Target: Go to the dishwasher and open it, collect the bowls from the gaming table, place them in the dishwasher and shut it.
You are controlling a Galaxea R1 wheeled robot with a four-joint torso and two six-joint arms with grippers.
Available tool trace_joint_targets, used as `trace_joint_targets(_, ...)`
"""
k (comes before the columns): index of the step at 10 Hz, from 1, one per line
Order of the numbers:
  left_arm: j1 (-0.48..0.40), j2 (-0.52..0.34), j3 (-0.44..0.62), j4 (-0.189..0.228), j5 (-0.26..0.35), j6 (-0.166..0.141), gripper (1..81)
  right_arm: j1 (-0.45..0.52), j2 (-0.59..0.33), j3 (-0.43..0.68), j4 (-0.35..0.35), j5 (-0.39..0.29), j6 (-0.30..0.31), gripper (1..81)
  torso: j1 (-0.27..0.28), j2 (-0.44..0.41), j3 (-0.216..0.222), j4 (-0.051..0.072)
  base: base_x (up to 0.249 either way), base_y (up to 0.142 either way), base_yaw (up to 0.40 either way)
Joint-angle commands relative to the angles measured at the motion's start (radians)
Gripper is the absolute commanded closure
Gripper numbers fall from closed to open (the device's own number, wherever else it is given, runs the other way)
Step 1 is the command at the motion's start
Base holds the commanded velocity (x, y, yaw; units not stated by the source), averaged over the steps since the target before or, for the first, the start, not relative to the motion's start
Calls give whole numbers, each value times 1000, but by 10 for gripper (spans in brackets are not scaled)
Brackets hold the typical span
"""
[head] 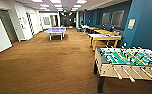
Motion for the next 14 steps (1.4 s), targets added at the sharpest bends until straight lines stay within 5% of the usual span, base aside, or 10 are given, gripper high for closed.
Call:
trace_joint_targets(1,-42,-5,-2,3,53,7,10,38,3,4,2,-56,-4,10,0,0,0,0,111,0,0)
trace_joint_targets(14,-41,-3,-2,5,53,7,10,40,3,2,2,-56,-4,10,-2,0,0,0,111,0,0)
